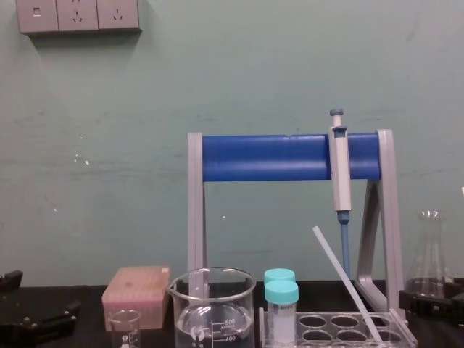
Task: Pick up the stirring rod with one hand, then place it down.
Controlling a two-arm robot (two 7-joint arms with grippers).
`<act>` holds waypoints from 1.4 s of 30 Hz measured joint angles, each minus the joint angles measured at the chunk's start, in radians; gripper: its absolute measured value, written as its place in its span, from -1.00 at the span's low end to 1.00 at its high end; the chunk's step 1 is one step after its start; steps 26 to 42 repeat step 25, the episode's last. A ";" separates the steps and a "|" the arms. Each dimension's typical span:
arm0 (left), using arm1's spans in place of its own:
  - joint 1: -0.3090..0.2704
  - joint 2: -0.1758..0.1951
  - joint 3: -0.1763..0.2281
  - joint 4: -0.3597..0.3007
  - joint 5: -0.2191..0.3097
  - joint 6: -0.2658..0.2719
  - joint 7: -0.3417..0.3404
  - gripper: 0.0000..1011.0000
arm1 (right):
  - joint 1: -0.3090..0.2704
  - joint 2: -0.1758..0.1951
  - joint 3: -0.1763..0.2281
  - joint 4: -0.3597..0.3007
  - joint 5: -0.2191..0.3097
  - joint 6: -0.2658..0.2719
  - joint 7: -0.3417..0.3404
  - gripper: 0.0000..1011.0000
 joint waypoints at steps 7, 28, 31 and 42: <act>0.000 0.000 0.000 0.000 0.000 0.000 0.000 0.98 | -0.001 0.001 0.001 0.000 0.001 0.004 0.001 0.98; 0.000 0.000 0.000 0.000 0.000 0.000 0.000 0.98 | -0.003 0.002 0.003 -0.001 0.007 0.009 0.003 0.98; 0.000 0.000 0.000 0.000 0.000 0.000 0.000 0.98 | -0.003 0.002 0.003 -0.001 0.007 0.009 0.003 0.98; 0.000 0.000 0.000 0.000 0.000 0.000 0.000 0.98 | -0.003 0.002 0.003 -0.001 0.007 0.009 0.003 0.98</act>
